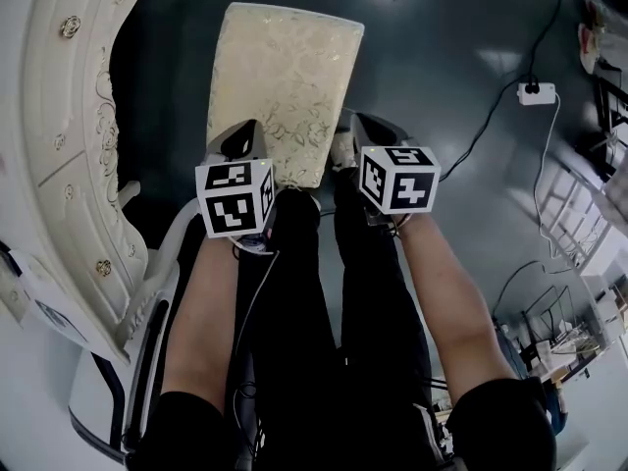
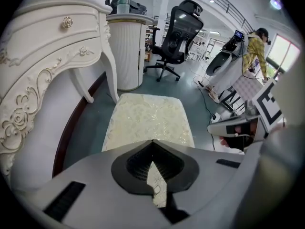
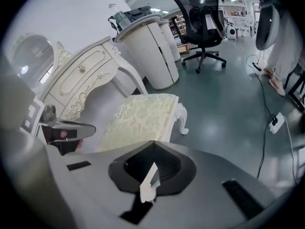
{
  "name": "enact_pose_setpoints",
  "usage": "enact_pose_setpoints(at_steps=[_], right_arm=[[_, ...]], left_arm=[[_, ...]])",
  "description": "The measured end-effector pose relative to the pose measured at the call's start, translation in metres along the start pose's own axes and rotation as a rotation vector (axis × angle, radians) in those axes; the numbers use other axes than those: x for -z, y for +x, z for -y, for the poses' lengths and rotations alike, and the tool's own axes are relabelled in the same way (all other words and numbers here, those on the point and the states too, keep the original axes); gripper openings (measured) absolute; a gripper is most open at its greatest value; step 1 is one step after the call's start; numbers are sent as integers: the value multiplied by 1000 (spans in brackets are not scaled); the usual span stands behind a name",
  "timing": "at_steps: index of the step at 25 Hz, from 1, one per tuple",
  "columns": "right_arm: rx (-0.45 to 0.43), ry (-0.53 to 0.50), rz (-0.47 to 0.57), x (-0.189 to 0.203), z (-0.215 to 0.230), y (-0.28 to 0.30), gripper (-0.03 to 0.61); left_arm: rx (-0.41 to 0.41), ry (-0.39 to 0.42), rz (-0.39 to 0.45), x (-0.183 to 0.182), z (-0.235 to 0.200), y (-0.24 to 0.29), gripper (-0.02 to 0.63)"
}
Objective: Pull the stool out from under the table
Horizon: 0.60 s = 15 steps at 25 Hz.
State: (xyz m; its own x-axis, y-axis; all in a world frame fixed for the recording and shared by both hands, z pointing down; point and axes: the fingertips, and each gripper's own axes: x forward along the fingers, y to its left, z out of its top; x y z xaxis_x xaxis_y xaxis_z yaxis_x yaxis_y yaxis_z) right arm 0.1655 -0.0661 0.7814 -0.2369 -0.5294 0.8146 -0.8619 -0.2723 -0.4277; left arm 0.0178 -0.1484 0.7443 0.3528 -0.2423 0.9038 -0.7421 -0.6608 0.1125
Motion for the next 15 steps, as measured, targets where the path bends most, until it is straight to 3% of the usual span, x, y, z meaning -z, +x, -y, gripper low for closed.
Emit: enact_pose_setpoints(at_steps=[6,10,15], right_arm=[[60,-140,61,-20,-18,-39,8],[63,-163,122,-49,-50,-84,8],[37,-194,246,-106,-109,-148,8]], left_arm=[[3,-50,42,-31,20,-40,0],[13,-84,79,-56,30,-94,0],[5,-96,184,-106,33,-167,0]])
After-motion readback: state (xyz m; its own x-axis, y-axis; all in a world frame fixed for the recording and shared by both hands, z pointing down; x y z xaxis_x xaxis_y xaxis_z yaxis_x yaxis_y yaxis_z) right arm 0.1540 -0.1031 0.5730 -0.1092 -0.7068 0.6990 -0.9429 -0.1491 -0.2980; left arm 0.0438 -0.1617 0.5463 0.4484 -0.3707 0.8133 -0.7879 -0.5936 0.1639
